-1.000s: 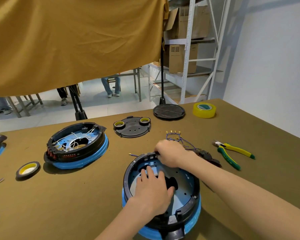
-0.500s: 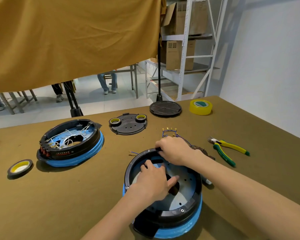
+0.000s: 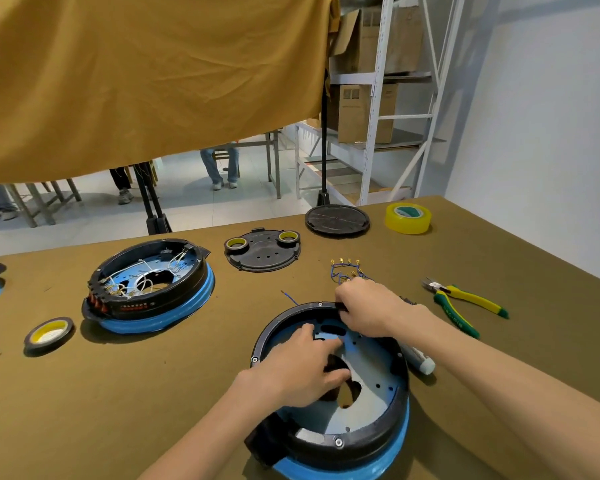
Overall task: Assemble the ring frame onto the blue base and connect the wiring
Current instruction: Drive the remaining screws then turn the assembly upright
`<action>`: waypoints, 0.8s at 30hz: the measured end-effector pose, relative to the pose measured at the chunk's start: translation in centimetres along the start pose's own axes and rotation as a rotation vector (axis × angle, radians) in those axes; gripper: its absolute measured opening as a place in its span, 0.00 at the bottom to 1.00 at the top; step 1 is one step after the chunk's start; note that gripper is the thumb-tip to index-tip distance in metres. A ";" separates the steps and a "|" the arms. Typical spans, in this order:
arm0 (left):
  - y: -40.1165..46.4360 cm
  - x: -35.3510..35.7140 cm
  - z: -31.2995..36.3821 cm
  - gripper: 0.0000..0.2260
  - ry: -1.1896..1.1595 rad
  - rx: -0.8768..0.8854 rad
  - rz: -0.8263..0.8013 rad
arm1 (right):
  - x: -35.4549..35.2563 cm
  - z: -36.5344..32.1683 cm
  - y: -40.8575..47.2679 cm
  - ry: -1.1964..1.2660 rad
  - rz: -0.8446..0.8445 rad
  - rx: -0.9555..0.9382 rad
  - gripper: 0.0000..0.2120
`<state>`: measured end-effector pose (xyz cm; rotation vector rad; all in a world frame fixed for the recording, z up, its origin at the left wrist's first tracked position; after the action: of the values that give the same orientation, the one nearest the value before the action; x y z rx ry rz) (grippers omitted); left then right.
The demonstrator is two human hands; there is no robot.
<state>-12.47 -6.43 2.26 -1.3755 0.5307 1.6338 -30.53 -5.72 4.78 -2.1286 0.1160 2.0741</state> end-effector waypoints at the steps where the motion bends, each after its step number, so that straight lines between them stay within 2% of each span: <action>1: -0.4 -0.1 -0.4 0.23 -0.018 0.022 0.087 | -0.3 0.4 0.0 0.065 -0.061 0.008 0.12; 3: -1.1 -0.6 -1.5 0.19 -0.044 0.066 0.303 | -1.0 1.0 0.3 0.236 -0.143 0.022 0.19; 5: -1.5 -1.0 -2.6 0.15 -0.036 0.090 0.467 | -1.6 1.0 1.2 0.418 -0.059 0.054 0.20; 7: -1.7 -1.0 -3.8 0.14 -0.051 0.062 0.544 | -1.5 0.8 2.7 0.545 0.005 0.101 0.18; 12: -1.6 -0.3 -5.7 0.19 -0.379 0.024 0.493 | 0.5 -2.4 5.8 0.493 -0.125 0.119 0.21; 17: -2.2 0.0 -6.0 0.21 -0.390 0.037 0.573 | 1.1 -3.3 7.1 0.492 -0.160 0.088 0.08; 20: -2.4 -0.1 -6.3 0.22 -0.360 0.050 0.620 | 0.6 -2.1 6.9 0.515 -0.078 0.138 0.09; 24: -2.6 -0.4 -7.2 0.23 -0.339 0.050 0.639 | 0.0 0.3 6.4 0.637 0.135 0.274 0.08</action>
<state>-6.40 -10.94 1.11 -0.8989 0.8539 2.2884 -31.90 -11.92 4.32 -2.5539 0.5950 1.2596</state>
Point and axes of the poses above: each hand's wrist, its own y-axis towards the middle knuckle, its own x-axis out of the palm, z = x × y, the point moved 1 cm from there along y, towards the middle knuckle, and after that the axes turned 5 degrees about x, right-handed, at the moved point
